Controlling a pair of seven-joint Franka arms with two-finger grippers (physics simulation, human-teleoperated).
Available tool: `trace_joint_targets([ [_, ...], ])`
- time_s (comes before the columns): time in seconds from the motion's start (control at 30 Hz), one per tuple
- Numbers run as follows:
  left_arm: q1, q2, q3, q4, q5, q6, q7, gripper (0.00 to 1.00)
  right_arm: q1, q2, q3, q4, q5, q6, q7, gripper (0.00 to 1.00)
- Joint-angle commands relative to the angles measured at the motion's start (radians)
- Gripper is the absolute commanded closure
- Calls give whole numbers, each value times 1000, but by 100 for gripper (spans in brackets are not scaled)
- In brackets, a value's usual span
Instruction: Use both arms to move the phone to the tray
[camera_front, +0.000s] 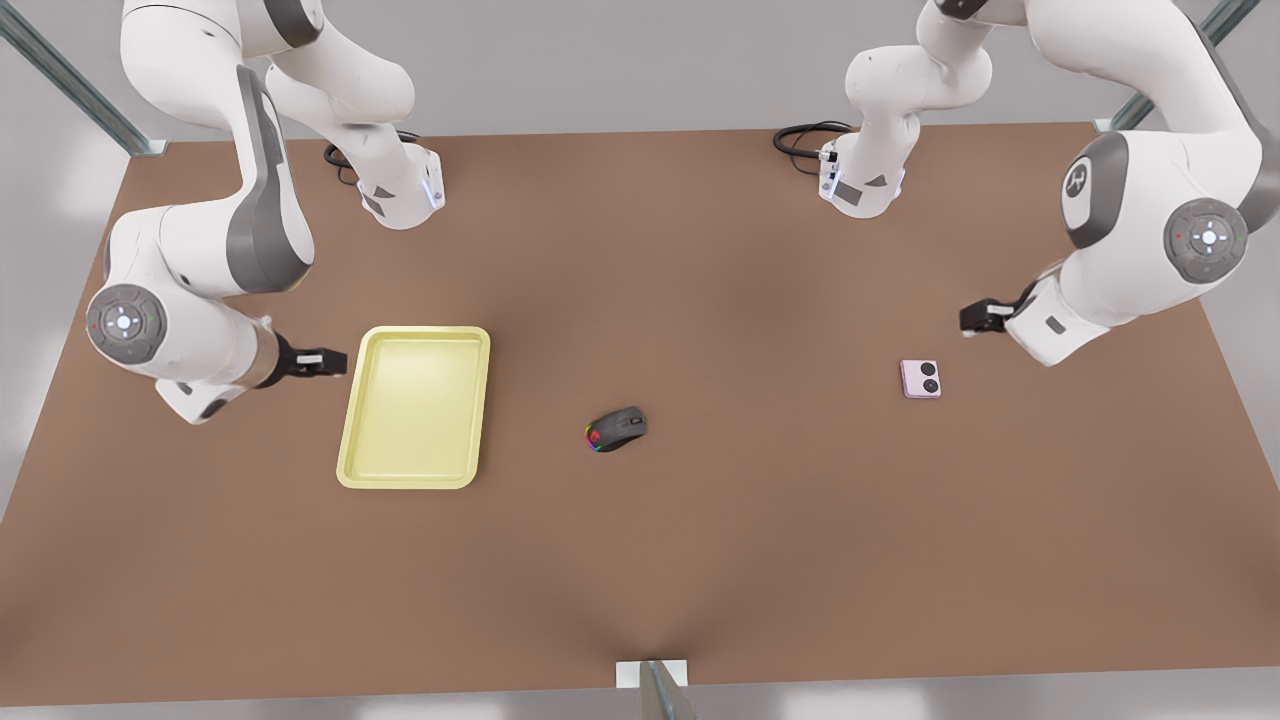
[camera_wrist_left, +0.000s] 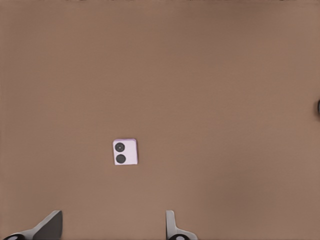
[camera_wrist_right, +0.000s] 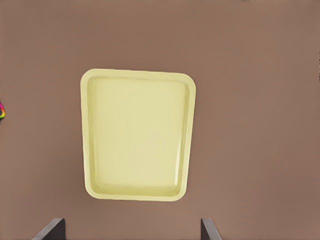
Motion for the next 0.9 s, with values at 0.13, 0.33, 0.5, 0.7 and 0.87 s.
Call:
trace_joint_targets([
  [0.13,3,17,123,-295,-1,255,-7,0,2,-1,0,0,0,80,77,0],
  [0.33,73,96,252,-681,-61,861,357,0,0,-1,0,0,0,80,75,0],
  [0.5,23,93,248,-855,-61,1033,329,0,0,-1,0,0,0,80,75,0],
  [0.7,-13,99,242,-905,-62,1090,301,0,0,-1,0,-1,0,80,75,0],
  [0.87,-65,105,219,-908,-67,1125,249,0,0,-1,0,-1,0,80,71,0],
])
